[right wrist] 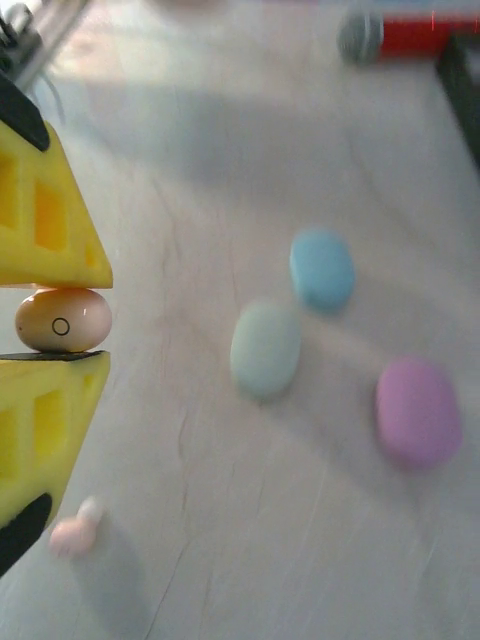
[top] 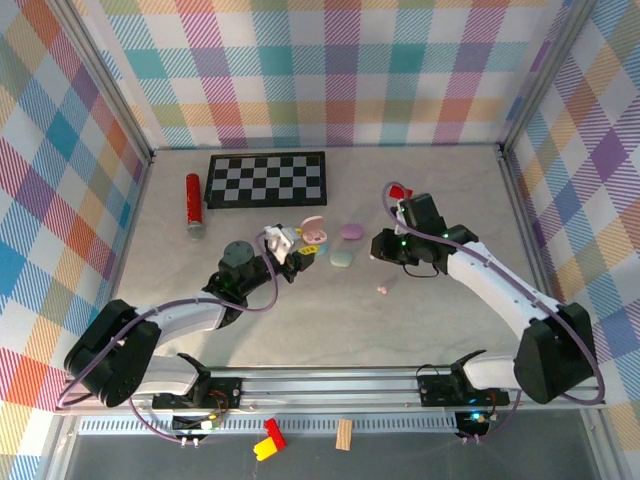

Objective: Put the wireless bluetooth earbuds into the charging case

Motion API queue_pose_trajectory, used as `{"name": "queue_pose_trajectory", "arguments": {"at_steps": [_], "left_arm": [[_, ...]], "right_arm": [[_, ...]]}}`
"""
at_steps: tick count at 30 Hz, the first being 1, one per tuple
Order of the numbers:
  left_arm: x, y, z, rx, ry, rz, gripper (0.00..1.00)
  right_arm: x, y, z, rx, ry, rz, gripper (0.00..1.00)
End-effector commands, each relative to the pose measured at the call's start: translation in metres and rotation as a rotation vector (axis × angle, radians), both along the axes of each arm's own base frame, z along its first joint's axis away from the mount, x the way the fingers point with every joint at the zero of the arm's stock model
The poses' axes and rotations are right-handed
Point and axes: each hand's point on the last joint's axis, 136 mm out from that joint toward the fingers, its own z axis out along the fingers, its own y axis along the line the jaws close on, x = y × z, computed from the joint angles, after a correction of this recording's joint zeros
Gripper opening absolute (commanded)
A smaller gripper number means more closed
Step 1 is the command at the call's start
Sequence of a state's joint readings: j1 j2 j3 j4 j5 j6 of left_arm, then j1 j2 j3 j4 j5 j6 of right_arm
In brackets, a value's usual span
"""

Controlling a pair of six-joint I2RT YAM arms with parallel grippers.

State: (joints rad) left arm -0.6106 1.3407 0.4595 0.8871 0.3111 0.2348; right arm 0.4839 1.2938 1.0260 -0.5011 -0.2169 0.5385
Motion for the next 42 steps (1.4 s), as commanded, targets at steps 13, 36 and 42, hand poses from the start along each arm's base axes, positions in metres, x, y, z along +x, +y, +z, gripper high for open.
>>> {"name": "queue_pose_trajectory", "arguments": {"at_steps": [13, 36, 42], "left_arm": [[-0.003, -0.036, 0.009, 0.071, -0.121, -0.056, 0.35], [-0.006, -0.039, 0.013, 0.064, -0.119, -0.078, 0.35], [-0.007, -0.040, 0.012, 0.066, -0.118, -0.082, 0.35]], "right_arm": [[-0.015, 0.081, 0.070, 0.022, -0.171, 0.294, 0.21], [-0.006, 0.098, 0.053, 0.023, -0.132, 0.298, 0.19], [0.001, 0.096, 0.052, 0.010, -0.153, 0.271, 0.19]]}}
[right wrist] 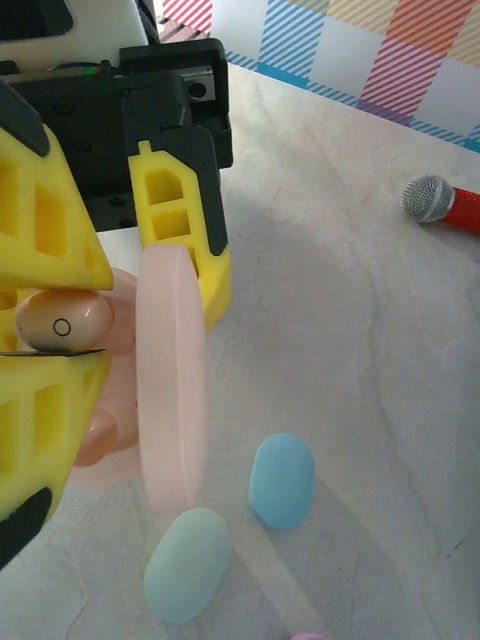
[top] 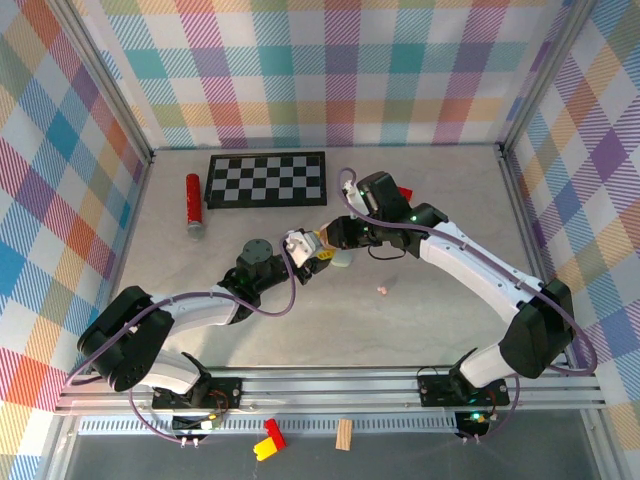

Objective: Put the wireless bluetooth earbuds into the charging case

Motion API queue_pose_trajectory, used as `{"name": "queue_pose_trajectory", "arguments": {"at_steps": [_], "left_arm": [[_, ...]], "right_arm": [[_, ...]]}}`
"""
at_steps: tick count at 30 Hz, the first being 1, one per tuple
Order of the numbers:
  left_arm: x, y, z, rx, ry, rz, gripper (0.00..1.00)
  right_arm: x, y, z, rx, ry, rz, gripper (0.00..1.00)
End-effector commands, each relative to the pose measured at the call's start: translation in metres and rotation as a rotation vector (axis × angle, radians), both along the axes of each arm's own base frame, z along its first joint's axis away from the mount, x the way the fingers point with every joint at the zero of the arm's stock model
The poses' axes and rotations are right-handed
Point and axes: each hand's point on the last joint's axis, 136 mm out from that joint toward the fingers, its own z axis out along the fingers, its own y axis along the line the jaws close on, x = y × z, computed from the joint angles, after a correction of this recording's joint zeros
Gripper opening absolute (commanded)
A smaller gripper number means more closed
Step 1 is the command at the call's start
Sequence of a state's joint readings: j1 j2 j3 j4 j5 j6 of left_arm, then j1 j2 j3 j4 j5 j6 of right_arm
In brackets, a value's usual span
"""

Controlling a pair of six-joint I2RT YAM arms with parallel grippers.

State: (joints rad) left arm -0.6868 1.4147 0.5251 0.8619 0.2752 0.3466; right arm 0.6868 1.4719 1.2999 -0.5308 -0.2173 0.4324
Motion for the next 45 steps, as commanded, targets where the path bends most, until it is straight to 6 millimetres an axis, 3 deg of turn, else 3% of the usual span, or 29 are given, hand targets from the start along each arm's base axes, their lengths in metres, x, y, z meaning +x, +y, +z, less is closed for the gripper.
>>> {"name": "queue_pose_trajectory", "arguments": {"at_steps": [1, 9, 17, 24, 28, 32, 34, 37, 40, 45], "left_arm": [[-0.003, -0.010, 0.019, -0.022, -0.050, -0.033, 0.35], [-0.002, -0.009, 0.018, -0.019, -0.046, -0.024, 0.35], [0.005, -0.008, 0.019, -0.030, -0.034, 0.008, 0.35], [0.006, -0.006, 0.018, -0.043, -0.028, 0.025, 0.35], [0.006, -0.001, 0.019, -0.058, -0.021, 0.036, 0.35], [0.003, 0.003, 0.020, -0.082, -0.014, 0.032, 0.35], [0.001, 0.005, 0.021, -0.097, -0.014, 0.033, 0.35], [-0.003, 0.006, 0.023, -0.113, -0.008, 0.022, 0.35], [-0.005, 0.005, 0.024, -0.111, 0.000, 0.010, 0.35], [-0.007, 0.006, 0.024, -0.102, 0.005, 0.005, 0.35]], "right_arm": [[0.007, 0.005, 0.007, 0.012, -0.033, -0.013, 0.19], [0.011, 0.007, -0.004, -0.007, -0.019, -0.012, 0.20], [0.000, 0.010, 0.004, 0.042, -0.012, 0.017, 0.27], [0.000, -0.013, 0.012, 0.006, -0.069, -0.059, 0.37], [-0.002, -0.041, 0.009, -0.029, -0.107, -0.158, 0.49], [-0.004, -0.083, -0.017, -0.067, -0.070, -0.302, 0.58], [-0.006, -0.109, -0.038, -0.065, -0.004, -0.401, 0.59], [-0.012, -0.131, -0.069, -0.012, 0.101, -0.473, 0.60], [-0.018, -0.142, -0.100, 0.054, 0.242, -0.521, 0.60], [-0.026, -0.132, -0.129, 0.067, 0.342, -0.475, 0.61]]}}
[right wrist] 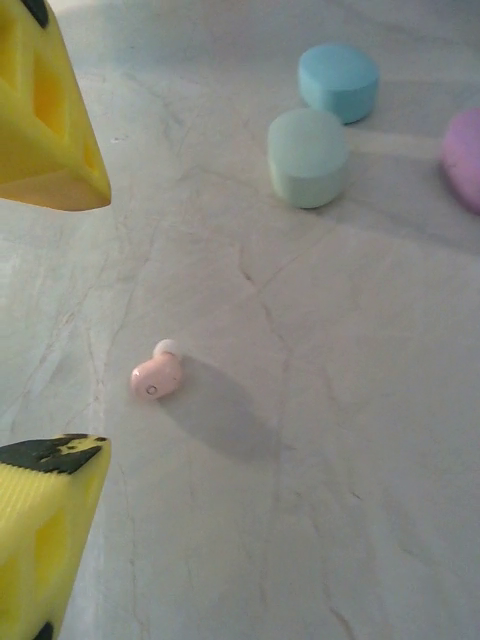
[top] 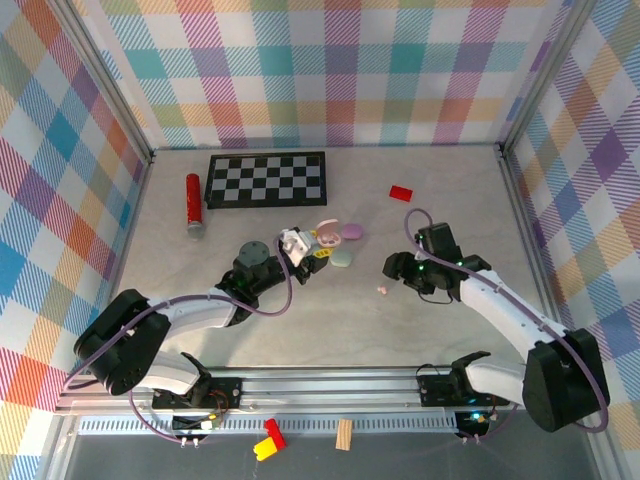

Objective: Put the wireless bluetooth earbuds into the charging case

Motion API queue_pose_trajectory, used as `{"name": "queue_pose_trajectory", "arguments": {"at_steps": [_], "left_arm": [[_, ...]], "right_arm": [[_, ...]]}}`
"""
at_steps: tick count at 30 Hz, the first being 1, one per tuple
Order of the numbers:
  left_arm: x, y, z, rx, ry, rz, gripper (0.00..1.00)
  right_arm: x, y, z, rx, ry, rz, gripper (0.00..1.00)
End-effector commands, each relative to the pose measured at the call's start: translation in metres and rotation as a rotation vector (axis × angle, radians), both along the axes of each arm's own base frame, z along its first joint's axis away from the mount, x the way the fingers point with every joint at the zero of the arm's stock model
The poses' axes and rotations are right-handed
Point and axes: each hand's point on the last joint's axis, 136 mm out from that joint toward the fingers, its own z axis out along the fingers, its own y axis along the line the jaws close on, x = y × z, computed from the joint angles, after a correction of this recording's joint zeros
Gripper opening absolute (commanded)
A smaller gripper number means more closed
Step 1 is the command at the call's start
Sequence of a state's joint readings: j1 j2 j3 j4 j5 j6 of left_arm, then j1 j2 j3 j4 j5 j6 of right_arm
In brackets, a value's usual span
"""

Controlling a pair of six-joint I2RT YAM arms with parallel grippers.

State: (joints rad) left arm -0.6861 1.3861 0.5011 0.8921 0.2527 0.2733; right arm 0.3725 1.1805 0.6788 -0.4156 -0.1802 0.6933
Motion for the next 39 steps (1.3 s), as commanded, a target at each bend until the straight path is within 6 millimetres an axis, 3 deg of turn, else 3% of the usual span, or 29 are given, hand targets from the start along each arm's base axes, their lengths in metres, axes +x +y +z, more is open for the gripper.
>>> {"name": "queue_pose_trajectory", "arguments": {"at_steps": [1, 10, 16, 29, 33, 36, 39], "left_arm": [[-0.005, -0.001, 0.016, -0.038, -0.027, -0.024, 0.35], [-0.009, -0.001, 0.017, -0.046, -0.035, -0.035, 0.35], [-0.009, 0.004, 0.017, -0.047, -0.035, -0.021, 0.35], [-0.007, 0.008, 0.020, -0.061, -0.033, -0.010, 0.35], [-0.006, 0.010, 0.019, -0.070, -0.029, -0.005, 0.35], [-0.005, 0.014, 0.023, -0.106, -0.026, -0.003, 0.36], [-0.002, 0.019, 0.023, -0.130, -0.012, 0.005, 0.36]], "right_arm": [[0.006, 0.022, 0.000, 0.109, 0.003, 0.052, 0.61], [0.013, 0.028, -0.039, 0.063, 0.084, 0.105, 0.61], [0.010, 0.034, -0.052, 0.073, 0.124, 0.145, 0.61], [-0.011, 0.063, -0.049, 0.088, 0.153, 0.230, 0.61], [-0.011, 0.079, -0.046, 0.091, 0.130, 0.278, 0.62], [-0.007, 0.080, -0.048, 0.063, 0.116, 0.289, 0.62], [-0.006, 0.082, -0.038, 0.065, 0.084, 0.305, 0.62]]}}
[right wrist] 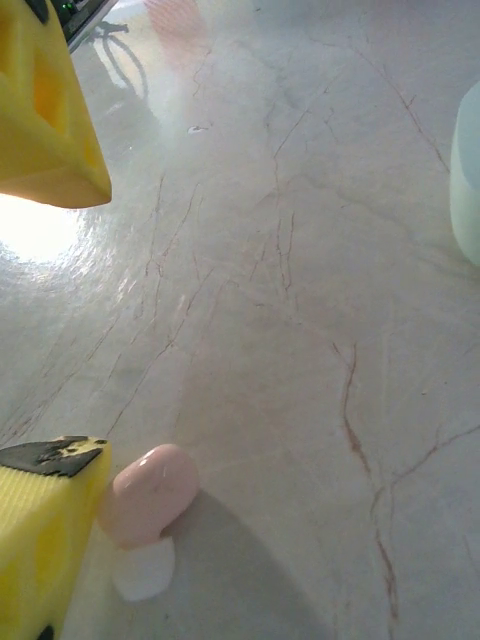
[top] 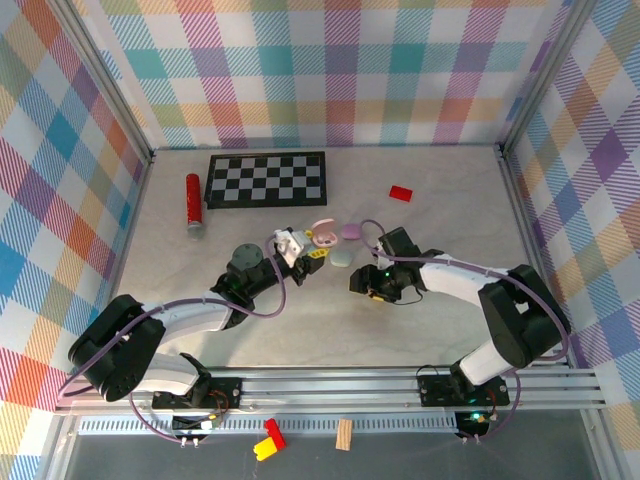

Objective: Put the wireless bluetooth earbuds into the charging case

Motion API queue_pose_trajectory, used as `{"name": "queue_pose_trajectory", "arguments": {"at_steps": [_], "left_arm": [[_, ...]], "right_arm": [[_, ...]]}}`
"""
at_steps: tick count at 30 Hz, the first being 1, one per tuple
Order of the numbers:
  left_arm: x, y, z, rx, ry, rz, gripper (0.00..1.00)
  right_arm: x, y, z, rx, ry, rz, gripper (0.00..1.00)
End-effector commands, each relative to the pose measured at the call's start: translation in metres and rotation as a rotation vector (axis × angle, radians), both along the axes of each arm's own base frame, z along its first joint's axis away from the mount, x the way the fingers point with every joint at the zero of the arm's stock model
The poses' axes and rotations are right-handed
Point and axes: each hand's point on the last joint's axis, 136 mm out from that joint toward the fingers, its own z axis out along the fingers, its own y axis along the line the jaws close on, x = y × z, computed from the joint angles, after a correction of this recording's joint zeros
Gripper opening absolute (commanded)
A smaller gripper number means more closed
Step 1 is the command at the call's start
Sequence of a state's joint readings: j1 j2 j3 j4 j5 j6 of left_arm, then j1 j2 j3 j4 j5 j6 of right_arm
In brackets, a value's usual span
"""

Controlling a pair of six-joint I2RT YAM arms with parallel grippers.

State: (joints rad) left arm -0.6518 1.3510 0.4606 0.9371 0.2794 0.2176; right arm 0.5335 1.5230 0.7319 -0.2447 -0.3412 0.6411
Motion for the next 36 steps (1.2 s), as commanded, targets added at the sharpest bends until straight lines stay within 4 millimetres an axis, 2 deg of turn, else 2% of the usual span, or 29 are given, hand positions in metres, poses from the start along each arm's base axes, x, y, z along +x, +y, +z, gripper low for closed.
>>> {"name": "queue_pose_trajectory", "arguments": {"at_steps": [1, 5, 10, 17, 21, 30, 36], "left_arm": [[0.001, 0.010, 0.017, -0.083, -0.025, 0.004, 0.36], [0.007, 0.026, 0.020, -0.146, -0.012, 0.035, 0.35], [0.017, 0.049, 0.024, -0.194, -0.001, 0.091, 0.35], [0.024, 0.085, 0.035, -0.244, -0.002, 0.169, 0.35], [0.024, 0.099, 0.040, -0.252, -0.003, 0.201, 0.35], [0.020, 0.107, 0.047, -0.239, -0.013, 0.218, 0.36], [0.019, 0.108, 0.043, -0.231, -0.004, 0.220, 0.36]], "right_arm": [[0.009, 0.004, 0.019, 0.009, -0.075, 0.025, 0.62], [0.016, -0.013, 0.033, -0.084, -0.181, 0.029, 0.61], [0.022, -0.036, 0.032, -0.290, -0.224, 0.095, 0.61], [0.021, -0.040, 0.034, -0.643, -0.319, 0.375, 0.55], [0.023, -0.046, 0.027, -0.841, -0.312, 0.512, 0.49], [0.020, -0.038, 0.004, -1.008, -0.266, 0.654, 0.41], [0.024, -0.035, -0.002, -1.023, -0.267, 0.669, 0.37]]}}
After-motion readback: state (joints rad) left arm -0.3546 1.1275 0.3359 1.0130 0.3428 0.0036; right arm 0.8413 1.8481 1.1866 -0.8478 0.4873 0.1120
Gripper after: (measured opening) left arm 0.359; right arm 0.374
